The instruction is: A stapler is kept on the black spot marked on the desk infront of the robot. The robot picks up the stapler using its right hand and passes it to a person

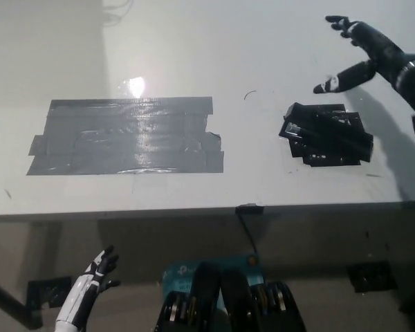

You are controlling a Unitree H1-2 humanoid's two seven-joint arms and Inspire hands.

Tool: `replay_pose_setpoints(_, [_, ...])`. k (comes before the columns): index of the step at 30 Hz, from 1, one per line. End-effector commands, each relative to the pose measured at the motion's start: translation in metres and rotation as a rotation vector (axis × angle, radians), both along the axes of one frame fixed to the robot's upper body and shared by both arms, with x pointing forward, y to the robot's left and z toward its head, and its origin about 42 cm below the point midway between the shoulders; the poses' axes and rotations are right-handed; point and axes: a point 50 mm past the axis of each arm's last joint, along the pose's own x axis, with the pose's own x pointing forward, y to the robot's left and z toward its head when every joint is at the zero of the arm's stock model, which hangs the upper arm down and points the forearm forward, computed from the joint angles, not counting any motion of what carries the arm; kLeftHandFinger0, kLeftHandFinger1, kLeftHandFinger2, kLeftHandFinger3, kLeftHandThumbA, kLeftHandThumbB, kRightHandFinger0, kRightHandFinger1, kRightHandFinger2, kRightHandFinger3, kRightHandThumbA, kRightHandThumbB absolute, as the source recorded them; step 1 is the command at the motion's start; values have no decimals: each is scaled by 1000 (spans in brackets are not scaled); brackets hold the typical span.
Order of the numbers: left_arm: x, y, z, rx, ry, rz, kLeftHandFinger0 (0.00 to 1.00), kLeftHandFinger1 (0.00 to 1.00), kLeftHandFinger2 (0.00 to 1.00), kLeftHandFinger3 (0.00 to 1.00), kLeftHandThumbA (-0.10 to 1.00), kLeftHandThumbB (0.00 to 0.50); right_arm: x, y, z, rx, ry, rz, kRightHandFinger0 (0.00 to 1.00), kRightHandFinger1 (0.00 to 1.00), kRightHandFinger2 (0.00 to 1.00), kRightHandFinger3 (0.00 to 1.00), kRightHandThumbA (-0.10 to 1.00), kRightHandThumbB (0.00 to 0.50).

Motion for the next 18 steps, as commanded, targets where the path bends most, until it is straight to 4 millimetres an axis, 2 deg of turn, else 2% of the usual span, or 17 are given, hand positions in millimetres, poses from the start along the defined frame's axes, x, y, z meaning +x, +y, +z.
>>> replay_pose_setpoints(1, [6,0,14,-29,-70,-17,885,1000,1000,1000,1000,500,16,13,20,-9,90,50,1000,1000,1000,1000,896,324])
replay_pose_setpoints(5, [4,-1,14,-31,-67,-22,894,1000,1000,1000,1000,498,14,17,3,-49,124,54,1000,1000,1000,1000,920,289])
replay_pose_setpoints(7, [4,-1,14,-35,-66,-23,893,1000,1000,1000,994,488,17,17,-7,-69,156,20,1000,1000,1000,1000,936,315])
replay_pose_setpoints(10, [4,0,15,-25,-75,-25,879,1000,1000,1000,1000,482,18,15,-16,-106,167,12,1000,1000,1000,1000,955,290])
replay_pose_setpoints(13, [4,1,16,-22,-73,-25,878,1000,1000,1000,1000,491,21,16,-25,-162,173,-4,1000,1000,1000,1000,1000,317])
replay_pose_setpoints(17, [5,1,16,-25,-75,-26,877,1000,1000,1000,1000,495,19,16,-31,-160,176,14,1000,1000,1000,1000,998,302])
replay_pose_setpoints(18, [5,1,16,-21,-74,-27,876,1000,1000,1000,1000,495,18,16,-33,-176,174,12,1000,1000,1000,1000,1000,317])
